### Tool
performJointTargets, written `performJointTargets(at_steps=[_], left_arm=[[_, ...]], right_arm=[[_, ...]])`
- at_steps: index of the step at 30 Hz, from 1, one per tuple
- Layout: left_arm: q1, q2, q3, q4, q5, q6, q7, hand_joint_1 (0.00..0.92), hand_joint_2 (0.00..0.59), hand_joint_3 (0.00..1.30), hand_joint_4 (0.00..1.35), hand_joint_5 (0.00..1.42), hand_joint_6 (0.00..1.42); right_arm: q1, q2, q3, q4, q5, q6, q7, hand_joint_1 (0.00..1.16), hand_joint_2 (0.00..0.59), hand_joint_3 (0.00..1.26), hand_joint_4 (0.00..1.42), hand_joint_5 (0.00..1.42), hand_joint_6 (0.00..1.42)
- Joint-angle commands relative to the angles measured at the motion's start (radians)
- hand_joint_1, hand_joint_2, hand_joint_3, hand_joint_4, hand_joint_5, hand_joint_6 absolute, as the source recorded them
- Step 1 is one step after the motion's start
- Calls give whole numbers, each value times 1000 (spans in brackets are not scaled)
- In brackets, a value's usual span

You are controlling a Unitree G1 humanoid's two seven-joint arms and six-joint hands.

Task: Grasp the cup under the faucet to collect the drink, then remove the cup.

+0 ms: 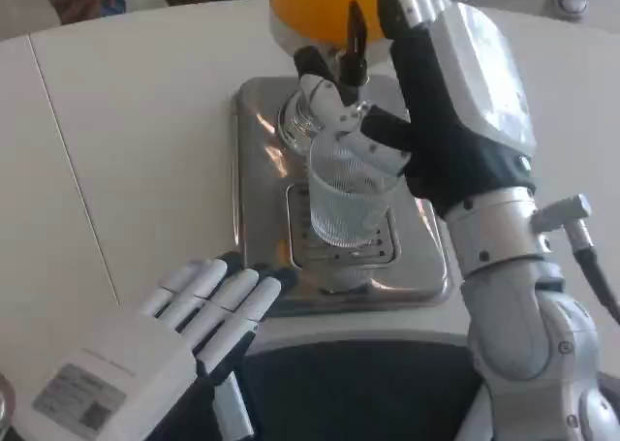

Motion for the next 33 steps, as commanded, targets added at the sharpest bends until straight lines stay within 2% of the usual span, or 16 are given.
performJointTargets(at_steps=[1, 11, 26, 33], left_arm=[[1, 14, -15, 7, 15, 12, -14, 139, 98, 0, 0, 0, 47], [-24, 36, -41, 31, 22, 41, -17, 139, 98, 0, 0, 0, 50], [-33, 53, -57, 41, 14, 63, -15, 124, 98, 0, 0, 0, 60], [-25, 65, -48, 51, 8, 63, -13, 121, 97, 0, 0, 0, 62]], right_arm=[[20, 28, 54, -28, 10, -8, -28, 405, 443, 0, 0, 0, 33], [81, 64, 139, -102, -15, 10, -35, 435, 452, 0, 0, 0, 2], [141, 63, 162, -151, -55, 23, -36, 441, 452, 0, 0, 0, 0], [175, 47, 160, -182, -98, 17, -40, 441, 452, 0, 0, 0, 0]])
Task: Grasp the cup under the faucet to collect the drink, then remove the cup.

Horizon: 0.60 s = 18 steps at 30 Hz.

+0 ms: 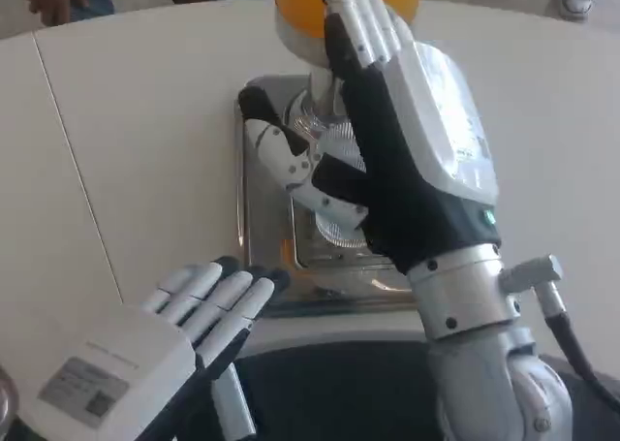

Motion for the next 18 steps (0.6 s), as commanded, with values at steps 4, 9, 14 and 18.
performJointTargets(at_steps=[4, 9, 14, 18], left_arm=[[15, 21, -5, 5, 5, 3, -13, 121, 97, 0, 0, 0, 62], [22, 21, -11, -2, 10, 3, -17, 119, 97, 0, 0, 0, 62], [30, 20, -9, -8, 13, 6, -23, 112, 99, 0, 0, 0, 63], [39, 21, -8, -13, 14, 5, -26, 109, 99, 0, 0, 0, 63]], right_arm=[[50, -17, 7, -53, -57, -12, -18, 443, 451, 0, 0, 0, 0], [76, -24, 8, -77, -79, -22, -30, 449, 446, 1, 0, 0, 0], [98, -33, -4, -103, -91, -27, -38, 454, 444, 4, 0, 0, 0], [113, -44, -18, -119, -93, -28, -30, 457, 443, 4, 0, 0, 0]])
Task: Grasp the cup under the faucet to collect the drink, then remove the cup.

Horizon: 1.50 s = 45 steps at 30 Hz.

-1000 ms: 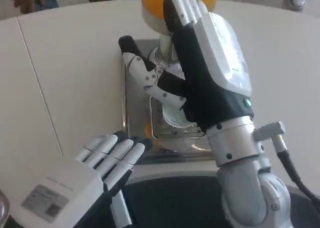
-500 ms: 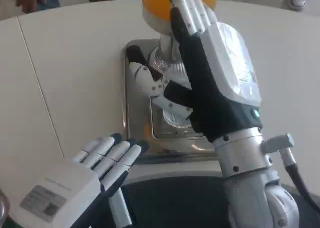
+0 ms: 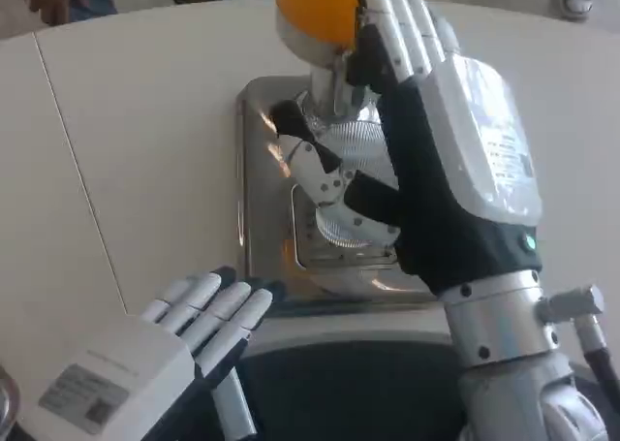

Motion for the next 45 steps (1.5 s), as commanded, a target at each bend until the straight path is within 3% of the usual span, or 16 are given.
performJointTargets(at_steps=[1, 8, 17, 27, 35, 45], left_arm=[[24, 9, -5, -16, 14, 1, -16, 108, 99, 0, 0, 0, 63], [46, 9, -5, -28, 18, 2, -23, 106, 99, 0, 0, 0, 63], [67, 10, 4, -37, 8, -3, -22, 94, 102, 0, 0, 0, 74], [80, 9, 1, -52, 16, 6, -32, 91, 102, 0, 0, 0, 77], [86, 8, 4, -53, 18, 12, -44, 91, 102, 0, 0, 0, 78], [77, 13, 1, -43, 12, 21, -55, 91, 102, 0, 0, 0, 78]], right_arm=[[25, -12, -18, -30, -13, -13, -6, 458, 444, 4, 0, 0, 0], [51, -29, -80, -46, 4, -4, 0, 461, 447, 11, 0, 0, 0], [28, -34, -122, -19, 54, 0, 22, 464, 448, 14, 0, 0, 0], [-41, -50, -176, 96, 140, -3, 9, 465, 447, 14, 0, 0, 0], [-91, -45, -161, 163, 168, 2, 0, 466, 444, 15, 0, 0, 0], [-194, -43, -140, 228, 199, 45, 40, 467, 444, 15, 0, 0, 0]])
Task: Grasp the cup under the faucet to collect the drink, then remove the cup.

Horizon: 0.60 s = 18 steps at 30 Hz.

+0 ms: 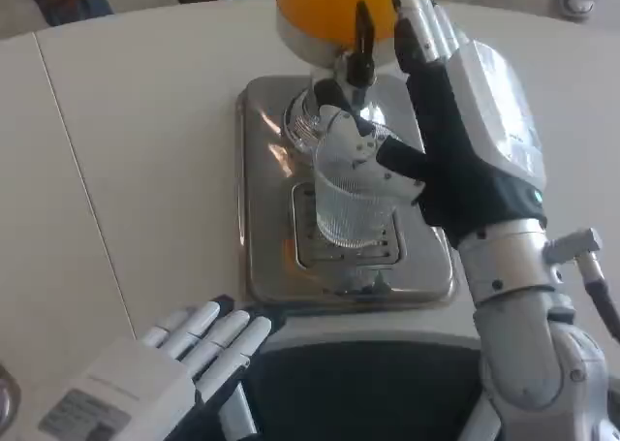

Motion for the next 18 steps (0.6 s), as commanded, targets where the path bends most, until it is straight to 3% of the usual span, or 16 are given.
performJointTargets(at_steps=[1, 9, 18], left_arm=[[2, 13, -2, 1, 10, 3, -16, 91, 102, 0, 0, 0, 78], [-11, 27, -3, 21, 4, 4, -22, 89, 103, 0, 0, 0, 78], [-22, 30, -9, 34, 3, 7, -25, 80, 104, 0, 0, 0, 79]], right_arm=[[-41, 0, 11, 33, 20, 9, 7, 467, 444, 15, 0, 0, 0], [-38, 27, 73, 102, 57, -16, -23, 467, 446, 15, 0, 0, 0], [-26, 25, 119, 150, 90, -50, -63, 467, 447, 15, 0, 0, 1]])
